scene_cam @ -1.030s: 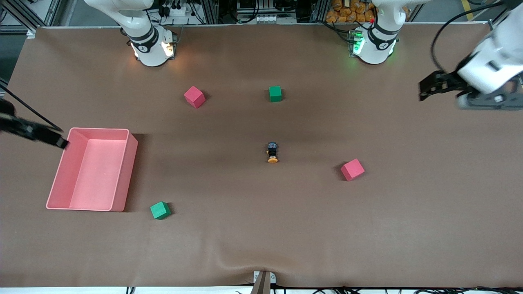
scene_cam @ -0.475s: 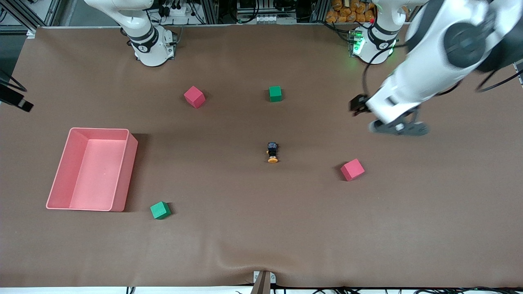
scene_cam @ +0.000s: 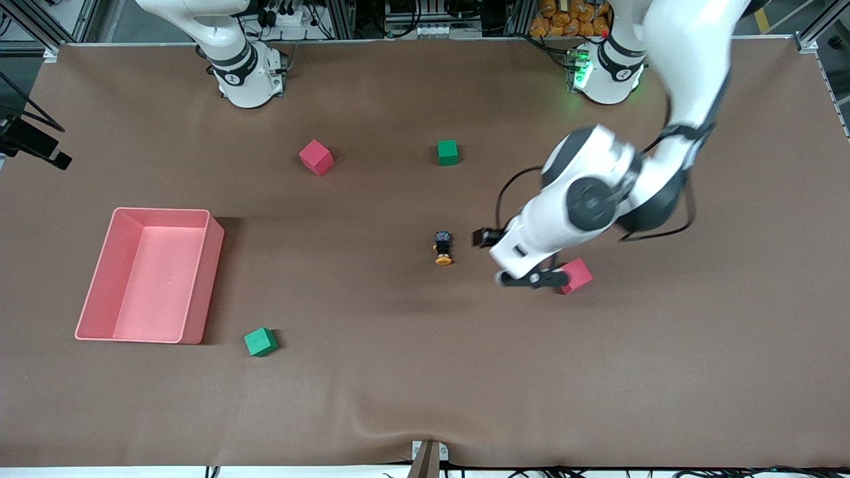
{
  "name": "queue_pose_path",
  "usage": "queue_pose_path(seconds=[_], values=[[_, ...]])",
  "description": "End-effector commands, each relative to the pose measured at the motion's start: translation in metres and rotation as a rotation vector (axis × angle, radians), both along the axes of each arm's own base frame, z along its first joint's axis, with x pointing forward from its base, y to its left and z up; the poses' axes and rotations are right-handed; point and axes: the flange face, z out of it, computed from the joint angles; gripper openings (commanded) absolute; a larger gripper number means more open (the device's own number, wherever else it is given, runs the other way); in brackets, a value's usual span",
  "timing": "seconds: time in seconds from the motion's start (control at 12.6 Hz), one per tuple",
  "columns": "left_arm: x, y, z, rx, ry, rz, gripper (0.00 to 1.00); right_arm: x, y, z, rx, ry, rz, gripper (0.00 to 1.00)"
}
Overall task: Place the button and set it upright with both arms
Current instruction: 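Lower the left gripper around the button's black body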
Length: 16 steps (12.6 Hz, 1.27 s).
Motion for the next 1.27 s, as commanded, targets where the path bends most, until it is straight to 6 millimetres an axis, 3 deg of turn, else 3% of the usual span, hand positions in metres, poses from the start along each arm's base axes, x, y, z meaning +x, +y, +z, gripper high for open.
queue_pose_path(seconds=[0.0, 0.48, 0.63, 0.79, 1.19], values=[[-0.001, -0.035, -0.052, -0.013, 0.02, -0.003, 1.0, 0.001, -0.002, 0.003, -0.018, -0.01, -0.002, 1.0], [-0.032, -0.092, -0.134, -0.038, 0.006, -0.038, 1.0, 0.011, -0.001, 0.008, -0.028, -0.009, 0.0, 1.0], [-0.038, -0.095, -0.155, 0.001, 0.015, -0.037, 1.0, 0.011, -0.002, 0.007, -0.04, -0.002, -0.001, 1.0], [-0.044, -0.099, -0.166, 0.008, 0.028, -0.046, 1.0, 0.01, -0.004, 0.007, -0.04, 0.006, -0.004, 1.0], [-0.056, -0.108, -0.17, 0.028, 0.033, -0.08, 0.86, 0.009, -0.003, 0.006, -0.04, 0.014, -0.002, 1.0]])
